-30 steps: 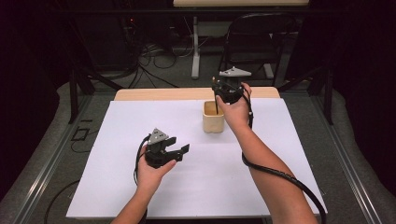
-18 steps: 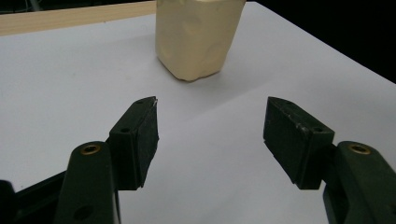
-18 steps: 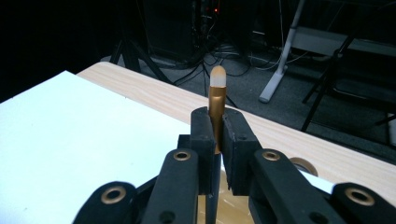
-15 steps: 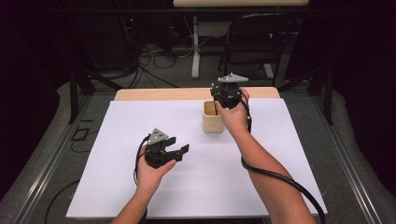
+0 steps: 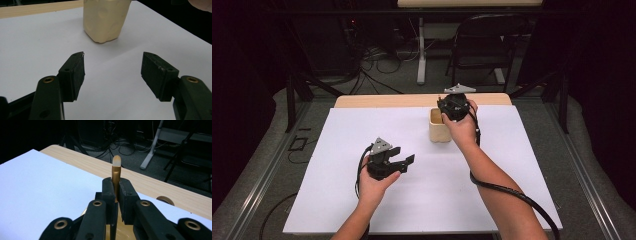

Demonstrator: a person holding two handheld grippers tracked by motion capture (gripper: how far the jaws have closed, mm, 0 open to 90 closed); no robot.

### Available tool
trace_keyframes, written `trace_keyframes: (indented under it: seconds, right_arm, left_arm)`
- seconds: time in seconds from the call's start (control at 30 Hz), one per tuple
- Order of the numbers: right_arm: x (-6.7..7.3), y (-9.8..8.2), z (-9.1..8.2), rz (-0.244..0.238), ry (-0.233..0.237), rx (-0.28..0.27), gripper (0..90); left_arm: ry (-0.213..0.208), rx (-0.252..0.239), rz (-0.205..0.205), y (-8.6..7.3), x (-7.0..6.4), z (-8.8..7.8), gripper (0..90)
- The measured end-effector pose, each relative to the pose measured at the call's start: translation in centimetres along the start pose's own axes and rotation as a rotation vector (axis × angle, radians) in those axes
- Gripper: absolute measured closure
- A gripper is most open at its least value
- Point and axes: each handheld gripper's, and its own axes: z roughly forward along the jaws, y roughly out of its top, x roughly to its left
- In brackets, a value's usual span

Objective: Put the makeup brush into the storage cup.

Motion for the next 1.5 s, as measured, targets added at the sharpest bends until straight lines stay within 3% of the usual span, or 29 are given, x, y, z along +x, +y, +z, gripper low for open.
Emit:
trace_keyframes:
  seconds: [1.5]
  right_arm:
    - [-0.4,-2.1,0.6,-0.008,-0.011,0.041,83.7]
  left_arm:
    - [0.000,0.002,0.003,0.0,0.0,0.1,35.7]
